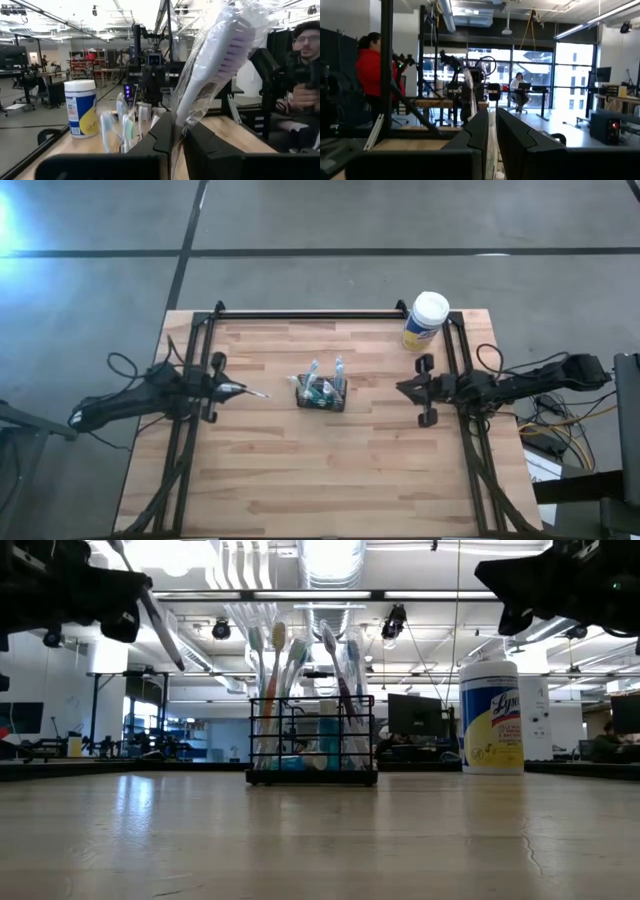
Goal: Pick & Place toothbrushing station
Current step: Put the purple toothbrush into the black wire organizer
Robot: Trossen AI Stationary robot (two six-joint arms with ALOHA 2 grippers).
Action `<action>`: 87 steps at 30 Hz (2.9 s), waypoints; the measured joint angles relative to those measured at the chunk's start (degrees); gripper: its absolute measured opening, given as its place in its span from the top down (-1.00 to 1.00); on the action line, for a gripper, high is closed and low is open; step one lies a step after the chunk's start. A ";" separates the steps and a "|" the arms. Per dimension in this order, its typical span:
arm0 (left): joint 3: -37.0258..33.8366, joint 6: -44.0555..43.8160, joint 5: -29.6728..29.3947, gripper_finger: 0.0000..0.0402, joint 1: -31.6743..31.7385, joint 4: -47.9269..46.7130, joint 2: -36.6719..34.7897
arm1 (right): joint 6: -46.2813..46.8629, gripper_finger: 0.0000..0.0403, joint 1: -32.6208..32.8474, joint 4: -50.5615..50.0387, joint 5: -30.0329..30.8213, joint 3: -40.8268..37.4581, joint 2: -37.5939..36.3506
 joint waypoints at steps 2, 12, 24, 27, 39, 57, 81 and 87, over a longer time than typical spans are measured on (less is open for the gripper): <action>-0.62 0.17 0.02 0.87 0.00 0.20 0.00 | 0.00 0.84 0.00 0.02 -0.01 0.00 0.71; -1.28 0.52 0.15 0.87 0.00 0.95 0.02 | 1.11 0.84 0.00 0.52 -0.01 0.00 3.14; -1.05 -1.54 -1.75 0.88 -0.04 4.91 4.15 | 1.00 0.84 0.00 0.52 1.76 0.00 3.14; 0.43 -1.46 -1.73 0.88 -0.02 8.94 8.04 | 0.85 0.84 -0.03 0.52 4.67 0.00 3.14; 6.88 -0.76 -0.51 0.88 -0.02 18.08 29.53 | 1.03 0.84 -0.02 0.76 7.51 0.02 3.12; 21.17 2.78 4.34 0.87 -0.04 21.50 55.41 | 1.05 0.84 0.00 -0.26 7.46 0.02 3.18; 39.10 17.39 -2.97 0.87 0.56 -12.64 50.31 | 0.88 0.84 0.00 -1.36 7.36 0.02 4.30; 36.20 15.59 0.31 0.87 3.99 -3.34 52.43 | 1.30 0.84 0.00 -1.29 7.38 0.02 4.30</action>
